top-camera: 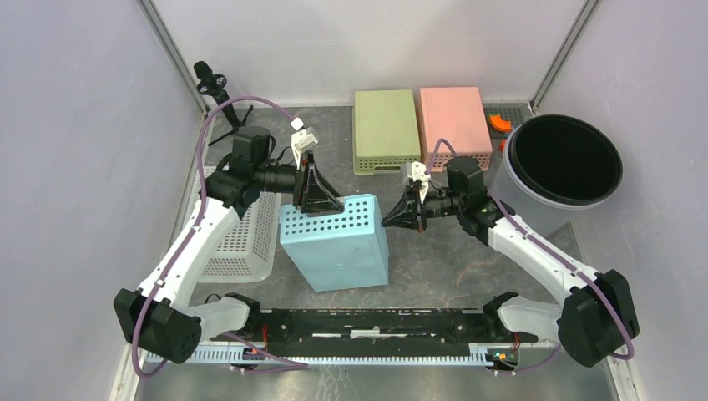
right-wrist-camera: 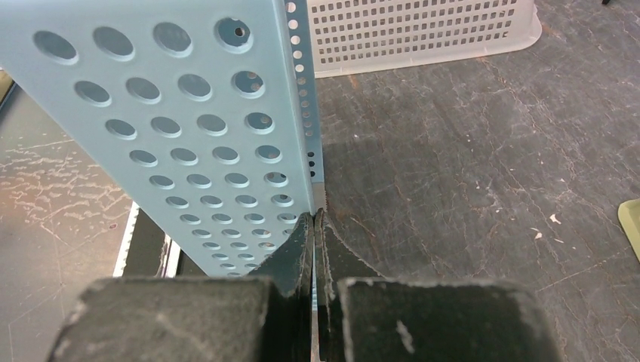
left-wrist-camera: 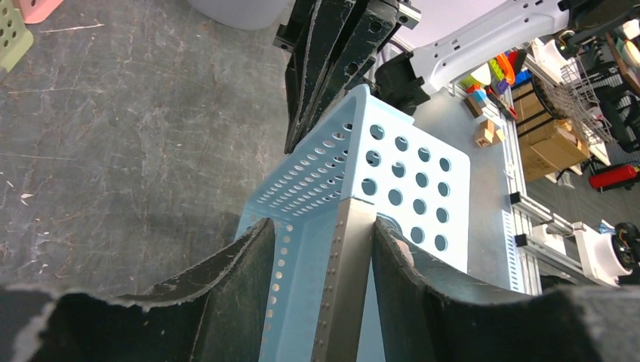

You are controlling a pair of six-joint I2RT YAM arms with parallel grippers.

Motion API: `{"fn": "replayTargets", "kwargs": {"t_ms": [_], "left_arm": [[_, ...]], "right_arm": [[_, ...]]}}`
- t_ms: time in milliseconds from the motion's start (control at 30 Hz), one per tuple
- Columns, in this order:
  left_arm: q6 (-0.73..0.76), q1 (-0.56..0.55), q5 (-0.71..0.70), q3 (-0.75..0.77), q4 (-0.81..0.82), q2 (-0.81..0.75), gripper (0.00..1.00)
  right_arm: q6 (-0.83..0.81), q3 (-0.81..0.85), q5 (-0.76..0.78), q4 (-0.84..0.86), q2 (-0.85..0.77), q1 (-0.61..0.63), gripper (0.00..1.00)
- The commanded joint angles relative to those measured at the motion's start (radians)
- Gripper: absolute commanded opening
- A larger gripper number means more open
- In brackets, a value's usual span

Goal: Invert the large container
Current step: Turn the container upside down at the center of the board.

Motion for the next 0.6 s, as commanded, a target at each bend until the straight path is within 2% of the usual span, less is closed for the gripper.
{"fn": "replayTargets", "kwargs": {"t_ms": [0, 100, 500, 567], "left_arm": [[-0.010, 0.010, -0.055, 0.038, 0.043, 0.012, 0.58], [-0.006, 0.016, -0.075, 0.054, 0.053, 0.016, 0.66], [-0.023, 0.046, -0.166, 0.125, 0.122, 0.035, 0.86], [-0.025, 0.047, -0.201, 0.129, 0.128, 0.035, 0.92]], "right_arm": [[0.013, -0.011, -0.042, 0.058, 0.014, -0.013, 0.00], [-0.001, -0.007, -0.056, 0.062, 0.028, -0.018, 0.00], [-0.004, -0.006, -0.105, 0.101, 0.081, -0.032, 0.00], [0.016, -0.002, -0.111, 0.117, 0.089, -0.035, 0.00]]}}
